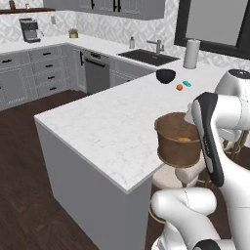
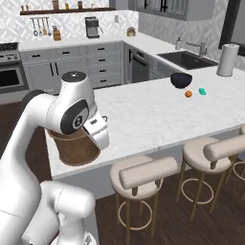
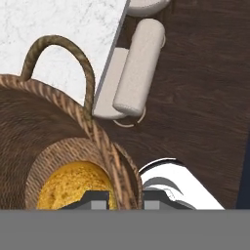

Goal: Open the cabinet, pick up the bread from the cabinet and place it in the basket. Then move the basket to the dining counter.

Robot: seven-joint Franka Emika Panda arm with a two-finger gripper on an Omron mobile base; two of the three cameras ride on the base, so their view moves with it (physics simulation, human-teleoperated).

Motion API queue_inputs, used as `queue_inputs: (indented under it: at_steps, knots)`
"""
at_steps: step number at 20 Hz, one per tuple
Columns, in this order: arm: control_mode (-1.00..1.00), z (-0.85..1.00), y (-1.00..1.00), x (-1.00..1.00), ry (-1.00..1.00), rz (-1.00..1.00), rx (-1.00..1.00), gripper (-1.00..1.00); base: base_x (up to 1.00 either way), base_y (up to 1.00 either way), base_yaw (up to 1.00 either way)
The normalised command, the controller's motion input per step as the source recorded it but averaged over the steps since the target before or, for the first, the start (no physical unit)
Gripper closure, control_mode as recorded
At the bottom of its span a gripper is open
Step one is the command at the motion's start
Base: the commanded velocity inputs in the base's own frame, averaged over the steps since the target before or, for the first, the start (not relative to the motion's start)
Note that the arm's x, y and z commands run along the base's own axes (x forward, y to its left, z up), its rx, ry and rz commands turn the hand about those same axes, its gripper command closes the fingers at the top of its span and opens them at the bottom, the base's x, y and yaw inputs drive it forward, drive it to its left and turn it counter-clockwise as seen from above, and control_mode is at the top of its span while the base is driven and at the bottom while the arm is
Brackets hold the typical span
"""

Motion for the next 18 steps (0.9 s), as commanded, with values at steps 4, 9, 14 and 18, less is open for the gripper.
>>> queue_inputs:
  at_steps: [4, 9, 14, 18]
  knots:
    - [1.0, 0.0, 0.0, 0.0, 0.0, 0.0, 0.0, 1.0, 0.09, -0.18, 0.07]
    - [1.0, 0.0, 0.0, 0.0, 0.0, 0.0, 0.0, 1.0, 0.11, -0.02, 0.0]
    - [-1.0, -0.02, 0.0, 0.07, 0.0, 0.0, 0.0, 1.0, 0.1, 0.0, 0.0]
    - [-1.0, -0.02, -0.11, 0.83, 0.0, 0.0, 0.01, 1.0, 0.0, 0.0, 0.0]
